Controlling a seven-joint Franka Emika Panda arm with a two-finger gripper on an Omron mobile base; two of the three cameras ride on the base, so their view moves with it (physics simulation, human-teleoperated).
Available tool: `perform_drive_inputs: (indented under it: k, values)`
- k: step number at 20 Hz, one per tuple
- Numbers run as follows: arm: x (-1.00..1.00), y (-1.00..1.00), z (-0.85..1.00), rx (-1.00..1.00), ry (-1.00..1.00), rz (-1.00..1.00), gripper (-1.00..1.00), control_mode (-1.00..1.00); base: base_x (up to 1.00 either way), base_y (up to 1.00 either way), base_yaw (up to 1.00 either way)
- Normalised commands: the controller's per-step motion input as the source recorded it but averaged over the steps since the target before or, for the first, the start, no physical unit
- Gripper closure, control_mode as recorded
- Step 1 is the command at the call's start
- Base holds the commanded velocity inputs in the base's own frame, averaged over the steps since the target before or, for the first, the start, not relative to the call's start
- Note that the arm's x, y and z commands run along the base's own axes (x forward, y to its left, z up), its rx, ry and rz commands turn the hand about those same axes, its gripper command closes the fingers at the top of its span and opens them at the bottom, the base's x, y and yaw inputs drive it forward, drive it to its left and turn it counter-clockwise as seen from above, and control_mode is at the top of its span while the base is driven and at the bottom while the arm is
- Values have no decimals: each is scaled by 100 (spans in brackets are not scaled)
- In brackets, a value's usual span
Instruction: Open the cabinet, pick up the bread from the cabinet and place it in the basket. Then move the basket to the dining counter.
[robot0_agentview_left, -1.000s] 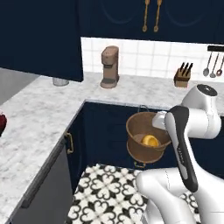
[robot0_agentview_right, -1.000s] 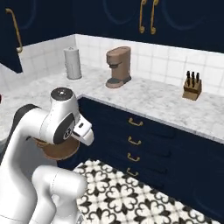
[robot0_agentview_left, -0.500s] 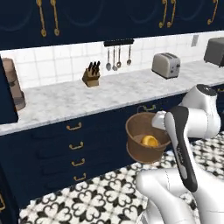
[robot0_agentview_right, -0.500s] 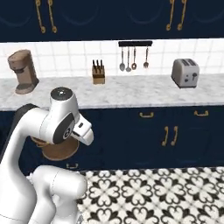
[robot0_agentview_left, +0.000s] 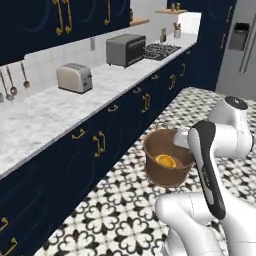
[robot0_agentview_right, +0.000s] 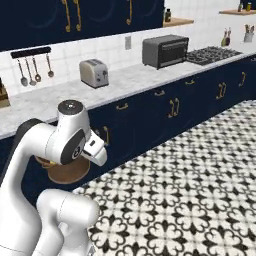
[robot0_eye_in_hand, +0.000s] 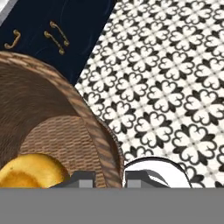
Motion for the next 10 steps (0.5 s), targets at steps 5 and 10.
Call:
perform_drive_inputs:
  k: [5,10]
  values:
    - [0,0,0,0,0,0,100,100,3,8,-92]
    - [0,0,0,0,0,0,100,100,13,7,-89]
